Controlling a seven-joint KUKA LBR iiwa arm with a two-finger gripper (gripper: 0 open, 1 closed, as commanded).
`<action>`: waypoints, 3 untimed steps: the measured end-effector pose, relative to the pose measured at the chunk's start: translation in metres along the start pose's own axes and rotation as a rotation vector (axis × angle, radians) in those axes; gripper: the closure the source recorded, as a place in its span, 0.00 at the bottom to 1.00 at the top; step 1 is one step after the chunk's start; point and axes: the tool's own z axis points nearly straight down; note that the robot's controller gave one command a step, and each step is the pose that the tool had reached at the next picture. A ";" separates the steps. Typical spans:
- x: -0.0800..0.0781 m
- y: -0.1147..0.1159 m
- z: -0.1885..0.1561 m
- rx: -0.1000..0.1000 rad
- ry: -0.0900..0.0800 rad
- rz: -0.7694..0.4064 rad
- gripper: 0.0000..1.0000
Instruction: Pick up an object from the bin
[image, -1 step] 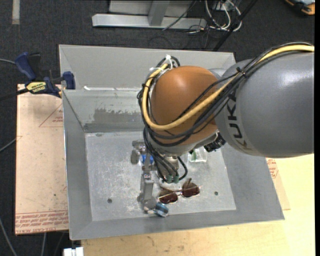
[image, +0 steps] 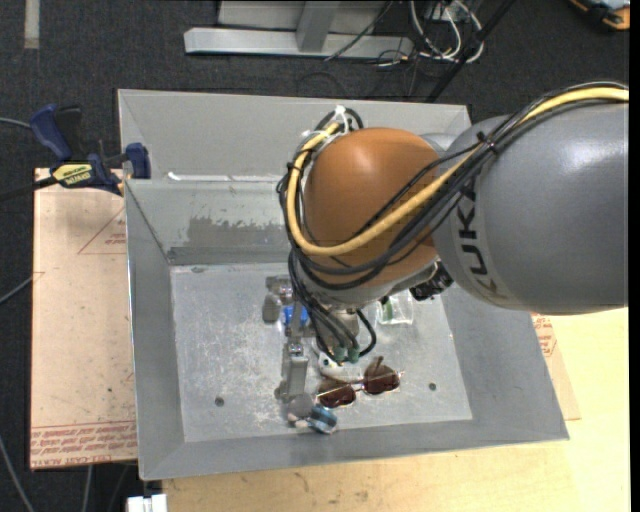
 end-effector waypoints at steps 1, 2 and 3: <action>0.002 -0.032 0.059 0.000 -0.003 -0.114 0.00; -0.003 -0.069 0.079 0.000 0.000 -0.460 0.00; -0.005 -0.102 0.093 0.000 0.000 -0.487 0.00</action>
Offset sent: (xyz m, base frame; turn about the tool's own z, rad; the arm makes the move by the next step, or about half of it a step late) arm 0.0066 -0.0935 -0.0874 -0.5934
